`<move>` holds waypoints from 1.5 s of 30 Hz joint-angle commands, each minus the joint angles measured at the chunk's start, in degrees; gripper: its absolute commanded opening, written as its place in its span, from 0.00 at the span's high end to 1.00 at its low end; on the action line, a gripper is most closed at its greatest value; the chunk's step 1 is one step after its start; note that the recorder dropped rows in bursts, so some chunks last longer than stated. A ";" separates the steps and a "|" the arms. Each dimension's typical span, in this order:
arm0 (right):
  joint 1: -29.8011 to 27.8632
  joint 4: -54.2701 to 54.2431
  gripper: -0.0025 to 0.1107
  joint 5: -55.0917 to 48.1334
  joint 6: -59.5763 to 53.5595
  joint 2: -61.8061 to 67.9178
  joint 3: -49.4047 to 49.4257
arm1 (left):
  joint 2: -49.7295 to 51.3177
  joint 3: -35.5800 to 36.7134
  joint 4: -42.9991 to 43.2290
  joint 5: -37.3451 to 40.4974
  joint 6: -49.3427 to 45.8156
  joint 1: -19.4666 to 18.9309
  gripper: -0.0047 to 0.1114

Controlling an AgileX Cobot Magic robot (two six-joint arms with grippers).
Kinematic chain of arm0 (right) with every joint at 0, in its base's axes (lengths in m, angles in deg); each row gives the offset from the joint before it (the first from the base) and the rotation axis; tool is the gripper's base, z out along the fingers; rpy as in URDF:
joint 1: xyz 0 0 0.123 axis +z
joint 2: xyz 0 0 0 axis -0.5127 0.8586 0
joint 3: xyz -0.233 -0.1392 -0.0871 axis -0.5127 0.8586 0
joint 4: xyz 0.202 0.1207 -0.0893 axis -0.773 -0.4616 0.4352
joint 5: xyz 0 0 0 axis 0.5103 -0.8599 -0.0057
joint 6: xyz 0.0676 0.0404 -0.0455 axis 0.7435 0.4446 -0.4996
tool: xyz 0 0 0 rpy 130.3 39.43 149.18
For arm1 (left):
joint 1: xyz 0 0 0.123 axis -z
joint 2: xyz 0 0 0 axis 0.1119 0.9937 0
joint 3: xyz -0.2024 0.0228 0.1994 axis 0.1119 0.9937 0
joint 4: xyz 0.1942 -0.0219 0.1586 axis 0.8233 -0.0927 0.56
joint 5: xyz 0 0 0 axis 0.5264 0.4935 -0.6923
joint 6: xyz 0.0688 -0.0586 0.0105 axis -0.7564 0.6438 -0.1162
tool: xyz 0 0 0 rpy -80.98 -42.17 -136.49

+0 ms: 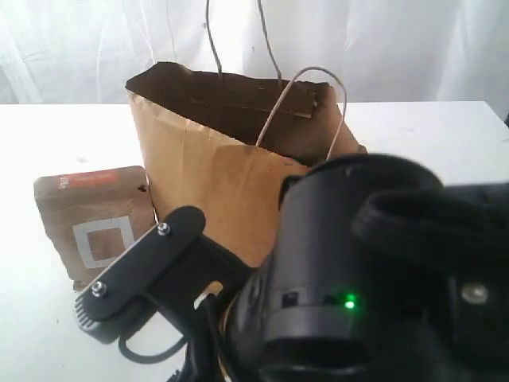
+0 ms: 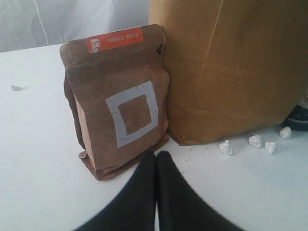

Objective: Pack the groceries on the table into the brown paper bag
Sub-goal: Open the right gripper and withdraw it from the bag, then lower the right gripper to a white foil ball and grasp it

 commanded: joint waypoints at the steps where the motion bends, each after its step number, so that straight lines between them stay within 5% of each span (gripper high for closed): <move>1: -0.36 -2.58 0.49 6.50 1.18 -0.51 3.69 | -0.30 0.26 -0.05 0.02 0.35 -0.22 0.95; 12: -2.24 7.92 0.49 9.08 14.38 -0.51 13.66 | -0.30 0.26 -0.05 0.02 0.35 -0.22 0.95; 25: -17.67 10.61 0.49 14.81 8.08 3.24 15.91 | -0.30 0.26 -0.05 0.02 0.35 -0.22 0.95; 45: -22.01 8.60 0.49 26.78 8.06 13.99 15.91 | -0.30 0.26 -0.05 0.02 0.35 -0.22 0.95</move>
